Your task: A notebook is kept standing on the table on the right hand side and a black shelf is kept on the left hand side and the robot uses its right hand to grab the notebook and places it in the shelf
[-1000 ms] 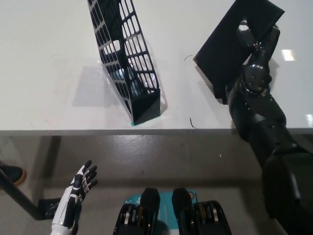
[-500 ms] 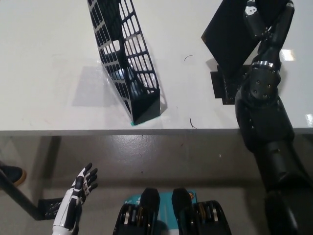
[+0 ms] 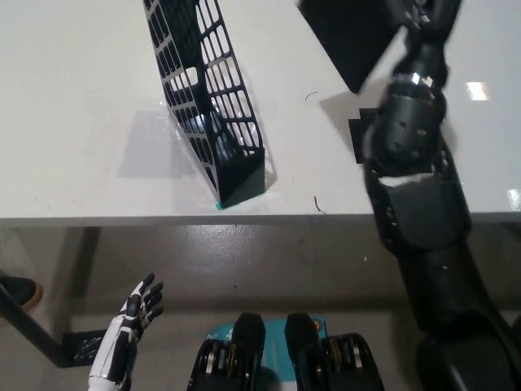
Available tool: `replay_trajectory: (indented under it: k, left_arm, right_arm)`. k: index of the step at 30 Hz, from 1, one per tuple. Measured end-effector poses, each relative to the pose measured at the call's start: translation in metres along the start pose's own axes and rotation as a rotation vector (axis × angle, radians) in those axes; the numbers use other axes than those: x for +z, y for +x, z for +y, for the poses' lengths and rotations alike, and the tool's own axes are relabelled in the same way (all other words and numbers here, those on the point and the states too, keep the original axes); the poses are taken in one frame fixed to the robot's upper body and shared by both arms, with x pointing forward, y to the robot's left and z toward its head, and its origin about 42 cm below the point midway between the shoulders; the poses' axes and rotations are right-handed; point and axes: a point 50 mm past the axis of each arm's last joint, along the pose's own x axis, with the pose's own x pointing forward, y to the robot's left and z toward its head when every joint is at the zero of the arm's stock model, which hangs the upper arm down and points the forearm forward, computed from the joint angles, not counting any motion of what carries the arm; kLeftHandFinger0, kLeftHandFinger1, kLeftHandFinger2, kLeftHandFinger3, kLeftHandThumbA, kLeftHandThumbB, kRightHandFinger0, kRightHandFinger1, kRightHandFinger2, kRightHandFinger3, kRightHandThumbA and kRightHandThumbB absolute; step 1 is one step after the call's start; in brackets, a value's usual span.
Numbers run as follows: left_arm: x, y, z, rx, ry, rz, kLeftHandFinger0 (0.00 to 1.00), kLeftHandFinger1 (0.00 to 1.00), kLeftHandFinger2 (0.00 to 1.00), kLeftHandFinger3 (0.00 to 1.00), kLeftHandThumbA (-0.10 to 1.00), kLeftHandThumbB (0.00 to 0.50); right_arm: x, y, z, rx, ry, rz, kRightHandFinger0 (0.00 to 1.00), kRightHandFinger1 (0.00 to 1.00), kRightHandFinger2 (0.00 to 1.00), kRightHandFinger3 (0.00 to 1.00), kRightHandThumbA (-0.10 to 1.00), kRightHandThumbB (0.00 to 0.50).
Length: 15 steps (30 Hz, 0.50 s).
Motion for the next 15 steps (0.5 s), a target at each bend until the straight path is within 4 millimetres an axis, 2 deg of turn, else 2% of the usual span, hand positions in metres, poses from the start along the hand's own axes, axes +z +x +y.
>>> replay_trajectory:
  k: [2,6,9,12,13,14,15]
  left_arm:
    - [0.0,0.0,0.001,-0.003,0.007,-0.001,1.0,1.0,1.0,1.0,1.0,0.112]
    - [0.002,0.001,0.002,-0.007,0.018,-0.004,1.0,1.0,1.0,1.0,1.0,0.1]
    - [0.003,0.002,0.003,-0.009,0.022,-0.01,1.0,1.0,1.0,1.0,1.0,0.094]
    - [0.004,0.003,0.003,-0.01,0.024,-0.014,1.0,1.0,1.0,1.0,1.0,0.092]
    - [0.004,0.003,0.003,-0.01,0.024,-0.014,1.0,1.0,1.0,1.0,1.0,0.095]
    - [0.004,0.003,0.004,-0.01,0.025,-0.014,1.0,1.0,1.0,1.0,1.0,0.098]
    - [0.004,0.003,0.004,-0.01,0.027,-0.014,1.0,1.0,1.0,1.0,1.0,0.098]
  right_arm:
    - [0.022,0.007,0.018,0.032,0.014,-0.054,0.0,0.24,0.65,0.73,-0.1,0.135]
    - [0.064,0.019,0.052,0.096,0.042,-0.152,0.0,0.23,0.65,0.76,-0.1,0.128]
    - [0.086,0.023,0.071,0.127,0.055,-0.198,0.0,0.21,0.63,0.75,-0.1,0.137]
    - [0.095,0.021,0.082,0.145,0.059,-0.215,0.0,0.21,0.64,0.75,-0.1,0.124]
    - [0.095,0.02,0.084,0.148,0.058,-0.212,0.0,0.18,0.61,0.72,-0.1,0.149]
    - [0.094,0.018,0.086,0.153,0.056,-0.207,0.0,0.17,0.64,0.74,-0.1,0.123]
    - [0.092,0.016,0.087,0.158,0.053,-0.199,0.0,0.17,0.64,0.74,-0.1,0.123]
